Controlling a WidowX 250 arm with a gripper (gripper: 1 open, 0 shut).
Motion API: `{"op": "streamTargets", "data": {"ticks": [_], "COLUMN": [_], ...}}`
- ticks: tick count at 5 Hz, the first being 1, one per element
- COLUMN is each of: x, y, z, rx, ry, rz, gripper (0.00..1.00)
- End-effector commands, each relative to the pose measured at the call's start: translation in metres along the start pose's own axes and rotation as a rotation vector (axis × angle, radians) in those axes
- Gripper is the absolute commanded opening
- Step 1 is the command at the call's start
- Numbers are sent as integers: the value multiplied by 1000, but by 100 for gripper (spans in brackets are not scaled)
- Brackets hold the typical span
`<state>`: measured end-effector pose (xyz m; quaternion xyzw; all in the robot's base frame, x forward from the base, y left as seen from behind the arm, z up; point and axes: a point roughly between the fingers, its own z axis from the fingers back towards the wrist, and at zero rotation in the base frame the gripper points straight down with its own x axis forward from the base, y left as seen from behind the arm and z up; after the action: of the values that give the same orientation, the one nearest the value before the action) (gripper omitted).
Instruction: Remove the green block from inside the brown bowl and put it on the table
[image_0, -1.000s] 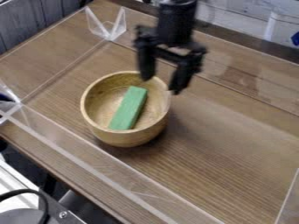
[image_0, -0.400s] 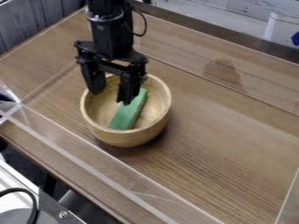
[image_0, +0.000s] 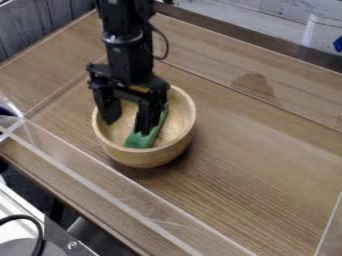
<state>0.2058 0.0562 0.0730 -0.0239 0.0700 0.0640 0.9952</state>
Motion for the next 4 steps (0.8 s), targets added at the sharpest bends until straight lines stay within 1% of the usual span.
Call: {"op": "streamTargets", "data": {"ticks": [1, 2, 3, 4], "x": [-2, 3, 7, 8], "y": [-3, -1, 3, -1], "z": [6, 6, 4, 3], "rx": [22, -8, -35, -27], "ry": [-65, -92, -110, -136], "rz": [-39, -74, -100, -90], "gripper": [100, 100, 100, 100]}}
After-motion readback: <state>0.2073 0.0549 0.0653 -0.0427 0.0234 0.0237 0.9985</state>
